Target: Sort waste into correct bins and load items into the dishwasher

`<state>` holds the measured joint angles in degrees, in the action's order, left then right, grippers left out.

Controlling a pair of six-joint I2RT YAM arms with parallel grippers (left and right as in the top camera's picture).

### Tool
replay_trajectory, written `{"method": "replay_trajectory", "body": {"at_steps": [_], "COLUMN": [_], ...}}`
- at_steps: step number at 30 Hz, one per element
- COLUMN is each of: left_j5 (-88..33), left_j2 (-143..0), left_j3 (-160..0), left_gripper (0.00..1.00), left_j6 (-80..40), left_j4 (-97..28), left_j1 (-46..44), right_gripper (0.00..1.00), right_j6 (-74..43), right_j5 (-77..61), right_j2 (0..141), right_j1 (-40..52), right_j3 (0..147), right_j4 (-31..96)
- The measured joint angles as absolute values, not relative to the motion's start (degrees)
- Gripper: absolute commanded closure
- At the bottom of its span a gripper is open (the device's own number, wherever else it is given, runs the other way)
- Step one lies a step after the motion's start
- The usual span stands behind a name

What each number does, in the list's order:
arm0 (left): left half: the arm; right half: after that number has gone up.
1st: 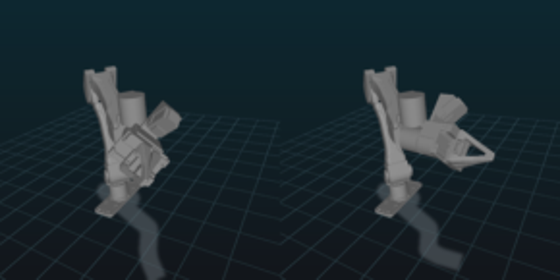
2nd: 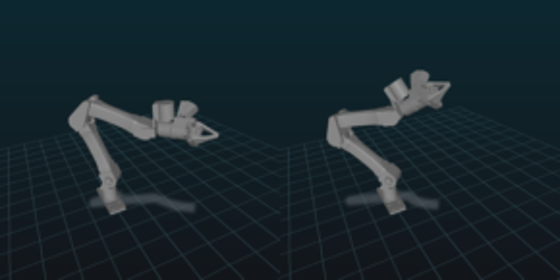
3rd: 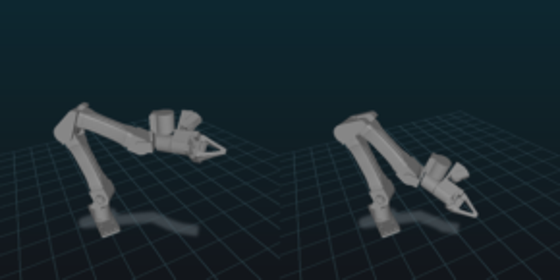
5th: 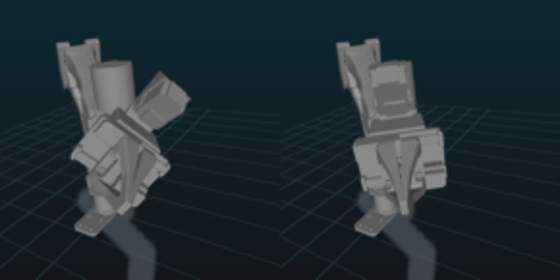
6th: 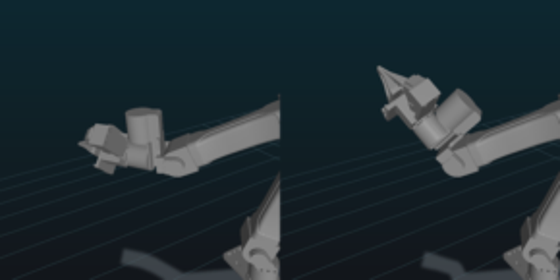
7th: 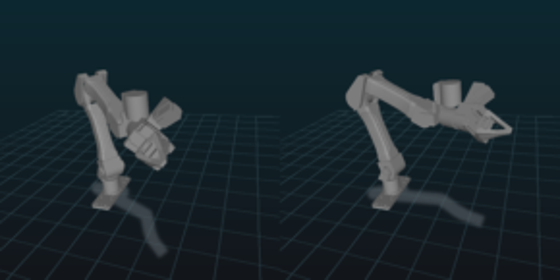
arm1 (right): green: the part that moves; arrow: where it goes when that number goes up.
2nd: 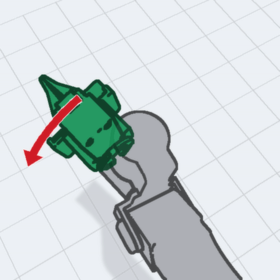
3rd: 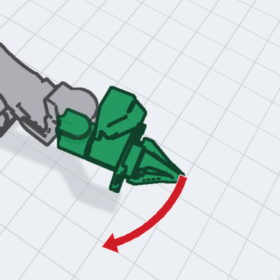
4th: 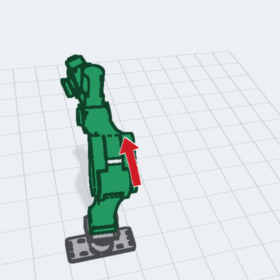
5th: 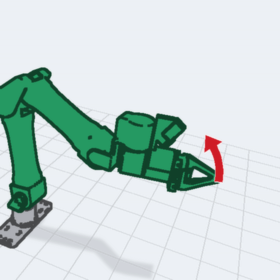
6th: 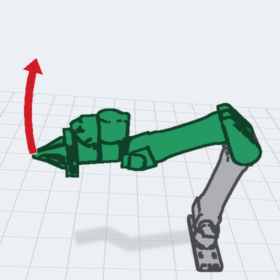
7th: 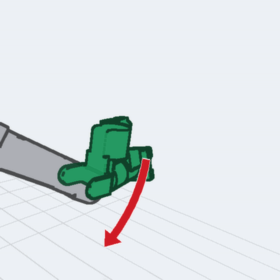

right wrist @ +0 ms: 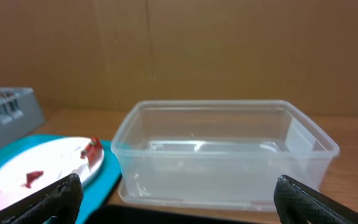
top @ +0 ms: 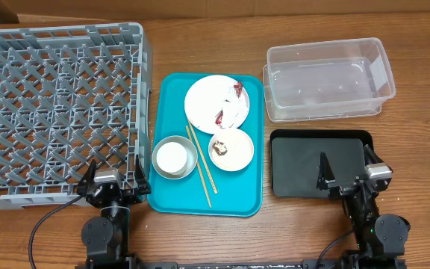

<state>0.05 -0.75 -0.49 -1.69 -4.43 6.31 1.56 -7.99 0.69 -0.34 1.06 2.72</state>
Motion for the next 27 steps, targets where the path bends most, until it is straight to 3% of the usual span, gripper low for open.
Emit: {"method": "replay_trajectory", "body": {"at_steps": [6,15,27], "left_j5": [0.0,-0.4,-0.4], "left_j2": [-0.8,-2.8,-28.7], "left_j3": [-1.3,-11.4,-36.2], "left_gripper": [0.0,0.0,0.0], "left_j6": [-3.5,-4.3,-4.3], "left_j4": [-6.7,-22.0,-39.0], "left_j1": [6.3,6.3,6.3], "right_gripper": [0.0,0.0,0.0], "right_j6": [-2.5,-9.7,-13.3], "right_j5": [-8.8,-8.8,-11.8], "right_j2": [0.7,2.5,18.2], "right_j1": [-0.3,-0.3,-0.3], "right_j3": [1.1,4.6,24.4], "right_j4": [2.3,9.7,26.1]}}
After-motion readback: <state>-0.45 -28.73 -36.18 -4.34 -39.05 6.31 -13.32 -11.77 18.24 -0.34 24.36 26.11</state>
